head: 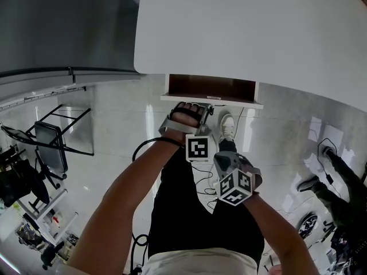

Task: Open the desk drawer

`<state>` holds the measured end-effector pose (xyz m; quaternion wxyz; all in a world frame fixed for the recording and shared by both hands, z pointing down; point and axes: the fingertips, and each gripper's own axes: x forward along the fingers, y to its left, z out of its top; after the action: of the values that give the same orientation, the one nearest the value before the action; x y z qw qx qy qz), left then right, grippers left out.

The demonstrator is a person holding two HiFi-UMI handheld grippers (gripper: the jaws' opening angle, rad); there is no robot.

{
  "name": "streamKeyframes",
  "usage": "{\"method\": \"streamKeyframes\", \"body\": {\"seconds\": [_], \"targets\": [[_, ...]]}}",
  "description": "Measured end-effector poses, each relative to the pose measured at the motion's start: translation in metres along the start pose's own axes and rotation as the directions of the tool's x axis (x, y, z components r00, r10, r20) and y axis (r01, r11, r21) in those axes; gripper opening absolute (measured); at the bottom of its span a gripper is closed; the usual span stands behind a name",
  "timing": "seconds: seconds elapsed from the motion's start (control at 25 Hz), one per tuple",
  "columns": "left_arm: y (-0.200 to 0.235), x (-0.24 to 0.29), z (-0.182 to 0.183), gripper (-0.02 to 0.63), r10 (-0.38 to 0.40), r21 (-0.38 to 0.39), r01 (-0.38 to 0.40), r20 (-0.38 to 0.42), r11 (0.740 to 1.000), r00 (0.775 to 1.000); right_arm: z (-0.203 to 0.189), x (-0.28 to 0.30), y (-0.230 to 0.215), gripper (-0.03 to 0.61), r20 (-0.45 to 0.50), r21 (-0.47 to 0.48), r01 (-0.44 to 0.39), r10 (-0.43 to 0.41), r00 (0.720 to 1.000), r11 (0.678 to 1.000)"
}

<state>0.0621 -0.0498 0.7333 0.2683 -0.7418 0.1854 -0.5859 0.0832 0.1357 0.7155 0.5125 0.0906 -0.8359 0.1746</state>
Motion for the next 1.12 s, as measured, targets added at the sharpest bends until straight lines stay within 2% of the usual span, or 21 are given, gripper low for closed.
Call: {"method": "streamKeyframes", "body": {"seconds": [0.08, 0.16, 0.24, 0.44, 0.52, 0.56, 0.68, 0.72, 0.84, 0.96, 1.04, 1.12], "targets": [[-0.005, 0.0, 0.003, 0.012, -0.026, -0.023, 0.027, 0.015, 0.999, 1.0, -0.001, -0.002, -0.002, 0.015, -0.001, 0.005, 0.003, -0.003, 1.0, 1.0], [-0.016, -0.002, 0.005, 0.012, -0.098, -0.054, 0.1, 0.033, 0.994, 0.995, 0.0, -0.004, -0.006, 0.015, 0.0, 0.009, 0.007, -0.007, 1.0, 1.0], [-0.018, -0.001, 0.006, 0.012, -0.118, -0.068, 0.121, 0.042, 0.99, 0.992, -0.001, -0.006, -0.01, 0.015, 0.0, 0.012, 0.011, -0.011, 1.0, 1.0], [-0.008, -0.006, 0.004, 0.012, -0.082, -0.02, 0.082, 0.016, 0.996, 0.997, -0.003, -0.011, -0.012, 0.015, -0.008, 0.021, 0.022, -0.022, 1.0, 1.0], [0.009, -0.007, 0.001, 0.012, -0.003, 0.019, 0.003, 0.002, 1.0, 1.0, -0.002, -0.013, -0.014, 0.015, -0.008, 0.023, 0.027, -0.026, 1.0, 0.999], [0.011, -0.008, 0.001, 0.012, 0.002, 0.013, -0.002, 0.009, 1.0, 1.0, -0.001, -0.013, -0.016, 0.015, -0.008, 0.026, 0.03, -0.03, 1.0, 0.999], [-0.015, -0.019, 0.01, 0.008, -0.146, -0.06, 0.15, 0.064, 0.987, 0.987, 0.006, -0.019, -0.018, 0.015, 0.001, 0.039, 0.04, -0.04, 0.999, 0.998], [-0.02, -0.023, 0.01, 0.008, -0.167, -0.063, 0.172, 0.071, 0.983, 0.983, 0.009, -0.021, -0.018, 0.015, 0.005, 0.041, 0.042, -0.042, 0.999, 0.998], [-0.017, -0.03, 0.003, 0.008, -0.142, -0.066, 0.144, 0.047, 0.987, 0.989, 0.016, -0.025, -0.018, 0.015, 0.013, 0.044, 0.049, -0.049, 0.999, 0.998], [-0.012, -0.038, -0.006, 0.008, -0.151, -0.193, 0.154, 0.027, 0.969, 0.988, 0.024, -0.029, -0.016, 0.015, 0.019, 0.046, 0.056, -0.057, 0.998, 0.997], [-0.006, -0.044, -0.01, 0.008, -0.157, -0.301, 0.154, 0.013, 0.941, 0.987, 0.028, -0.032, -0.016, 0.015, 0.022, 0.048, 0.062, -0.063, 0.998, 0.997], [-0.003, -0.051, -0.012, 0.008, -0.173, -0.405, 0.16, 0.003, 0.9, 0.985, 0.033, -0.036, -0.016, 0.015, 0.025, 0.055, 0.067, -0.069, 0.997, 0.996]]}}
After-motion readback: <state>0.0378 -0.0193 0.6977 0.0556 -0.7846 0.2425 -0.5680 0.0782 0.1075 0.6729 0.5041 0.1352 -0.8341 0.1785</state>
